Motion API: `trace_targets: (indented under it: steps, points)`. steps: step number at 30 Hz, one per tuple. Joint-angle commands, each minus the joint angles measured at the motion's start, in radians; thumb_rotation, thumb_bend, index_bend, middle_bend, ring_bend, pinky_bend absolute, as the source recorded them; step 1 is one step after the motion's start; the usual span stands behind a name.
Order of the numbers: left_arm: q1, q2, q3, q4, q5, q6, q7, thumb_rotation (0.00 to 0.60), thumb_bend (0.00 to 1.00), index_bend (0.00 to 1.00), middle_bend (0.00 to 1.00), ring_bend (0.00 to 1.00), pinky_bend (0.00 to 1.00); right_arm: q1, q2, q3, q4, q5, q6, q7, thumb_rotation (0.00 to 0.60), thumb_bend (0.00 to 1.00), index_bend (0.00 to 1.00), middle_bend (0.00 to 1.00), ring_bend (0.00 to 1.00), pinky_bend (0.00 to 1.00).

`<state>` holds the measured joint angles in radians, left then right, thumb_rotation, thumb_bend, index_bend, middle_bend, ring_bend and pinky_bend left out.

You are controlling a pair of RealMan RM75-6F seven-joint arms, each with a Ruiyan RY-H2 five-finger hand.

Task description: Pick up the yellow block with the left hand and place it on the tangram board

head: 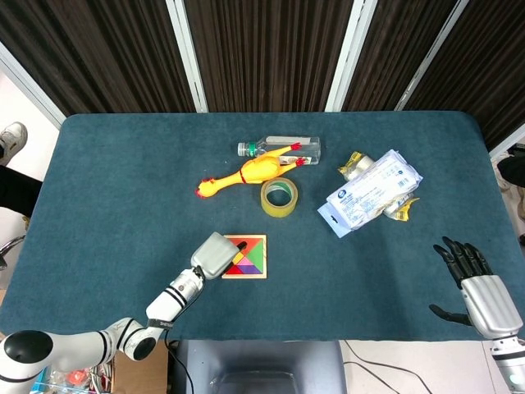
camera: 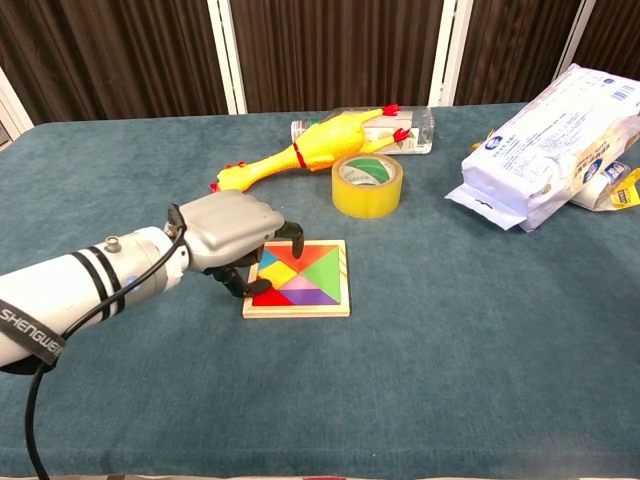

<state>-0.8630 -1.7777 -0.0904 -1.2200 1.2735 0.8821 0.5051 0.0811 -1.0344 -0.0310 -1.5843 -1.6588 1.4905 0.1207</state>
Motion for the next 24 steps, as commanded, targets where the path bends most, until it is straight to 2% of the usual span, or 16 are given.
trace_targets:
  steps: [1, 12, 16, 19, 21, 23, 24]
  points:
    - [-0.002, -0.005, -0.003, 0.006, -0.002, -0.002, 0.002, 0.600, 0.36, 0.33, 1.00, 1.00, 1.00, -0.001, 0.001, 0.000, 0.001, -0.001, 0.002, 0.004, 0.600, 0.16, 0.00, 0.00, 0.00, 0.00]
    - [-0.003, 0.002, -0.016, -0.014, 0.012, 0.018, -0.013, 0.600, 0.36, 0.33, 1.00, 1.00, 1.00, -0.001, 0.004, 0.001, 0.007, -0.001, 0.005, 0.016, 0.600, 0.16, 0.00, 0.00, 0.00, 0.00]
    - [0.016, 0.059, -0.023, -0.106, 0.048, 0.074, -0.040, 0.600, 0.35, 0.32, 1.00, 1.00, 1.00, 0.000, 0.003, 0.001, 0.009, 0.000, 0.001, 0.006, 0.600, 0.16, 0.00, 0.00, 0.00, 0.00]
    - [0.059, 0.146, -0.004, -0.218, 0.112, 0.154, -0.095, 0.600, 0.35, 0.30, 1.00, 1.00, 1.00, -0.002, 0.002, 0.000, 0.007, -0.001, 0.002, -0.005, 0.600, 0.16, 0.00, 0.00, 0.00, 0.00]
    - [0.099, 0.204, 0.023, -0.275, 0.144, 0.203, -0.135, 0.600, 0.35, 0.26, 0.94, 0.96, 0.98, -0.004, 0.000, -0.001, 0.006, -0.002, 0.004, -0.011, 0.600, 0.16, 0.00, 0.00, 0.00, 0.00]
    - [0.151, 0.279, 0.066, -0.333, 0.171, 0.249, -0.172, 0.600, 0.35, 0.19, 0.75, 0.79, 0.86, -0.004, -0.004, -0.002, 0.004, -0.003, 0.003, -0.024, 0.600, 0.16, 0.00, 0.00, 0.00, 0.00]
    - [0.175, 0.310, 0.086, -0.352, 0.182, 0.271, -0.190, 0.600, 0.35, 0.15, 0.60, 0.64, 0.75, -0.004, -0.007, -0.002, 0.003, -0.004, 0.002, -0.032, 0.600, 0.16, 0.00, 0.00, 0.00, 0.00]
